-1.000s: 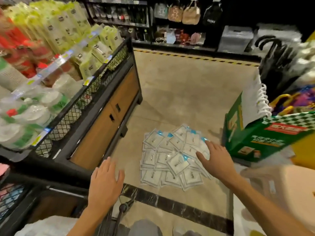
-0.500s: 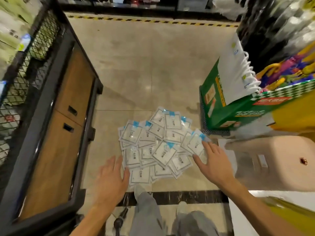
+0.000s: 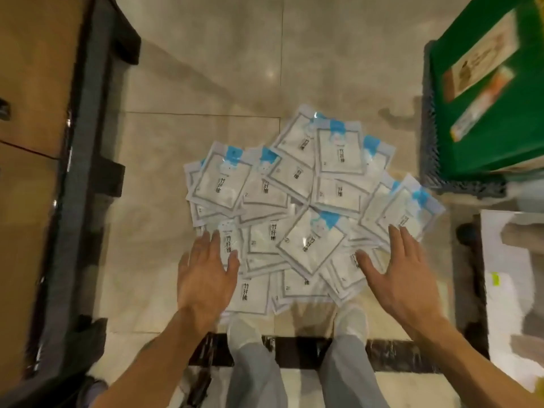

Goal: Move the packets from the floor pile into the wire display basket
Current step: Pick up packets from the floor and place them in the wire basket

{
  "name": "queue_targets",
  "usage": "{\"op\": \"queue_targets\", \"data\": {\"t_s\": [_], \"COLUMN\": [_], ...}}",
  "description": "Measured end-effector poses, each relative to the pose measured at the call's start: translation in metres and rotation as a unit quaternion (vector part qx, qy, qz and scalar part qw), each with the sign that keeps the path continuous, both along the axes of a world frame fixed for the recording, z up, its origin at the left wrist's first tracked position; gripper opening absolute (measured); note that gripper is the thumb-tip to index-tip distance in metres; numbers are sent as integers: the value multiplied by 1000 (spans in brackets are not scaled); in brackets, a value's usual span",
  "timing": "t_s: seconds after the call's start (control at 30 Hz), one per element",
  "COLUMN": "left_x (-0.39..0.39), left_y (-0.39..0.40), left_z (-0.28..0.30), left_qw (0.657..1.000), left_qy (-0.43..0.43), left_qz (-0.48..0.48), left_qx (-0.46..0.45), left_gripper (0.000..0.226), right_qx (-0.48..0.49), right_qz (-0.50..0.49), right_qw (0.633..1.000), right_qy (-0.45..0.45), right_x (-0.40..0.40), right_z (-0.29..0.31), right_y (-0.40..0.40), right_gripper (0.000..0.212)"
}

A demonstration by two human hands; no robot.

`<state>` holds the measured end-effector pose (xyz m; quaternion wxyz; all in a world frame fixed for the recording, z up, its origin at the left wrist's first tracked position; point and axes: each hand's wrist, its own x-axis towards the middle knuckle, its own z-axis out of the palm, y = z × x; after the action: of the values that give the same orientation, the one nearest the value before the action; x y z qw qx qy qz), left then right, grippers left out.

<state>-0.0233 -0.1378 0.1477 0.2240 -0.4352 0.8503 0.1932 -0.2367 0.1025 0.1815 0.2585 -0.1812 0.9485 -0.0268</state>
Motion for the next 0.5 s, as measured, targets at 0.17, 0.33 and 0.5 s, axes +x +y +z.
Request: {"op": "queue_targets", "data": {"t_s": [0.17, 0.33, 0.5], "left_x": [-21, -33, -30], "left_y": [-4, 3, 17], "left_z": [-168, -299, -365], "left_qw": [1000, 998, 997], "left_qy": [-19, -40, 6], "left_qz": [9, 45, 70], "left_qx": [6, 21, -44], "left_gripper": [77, 96, 109], "right_qx": [-3, 11, -49], "right_qz": [-32, -86, -186], "right_qw": [999, 996, 981], "right_qy": [-8, -16, 10], "right_x": [-2, 13, 30], "right_z": [-167, -313, -392], "right_y": [-1, -2, -16], "right_gripper": [102, 124, 138]}}
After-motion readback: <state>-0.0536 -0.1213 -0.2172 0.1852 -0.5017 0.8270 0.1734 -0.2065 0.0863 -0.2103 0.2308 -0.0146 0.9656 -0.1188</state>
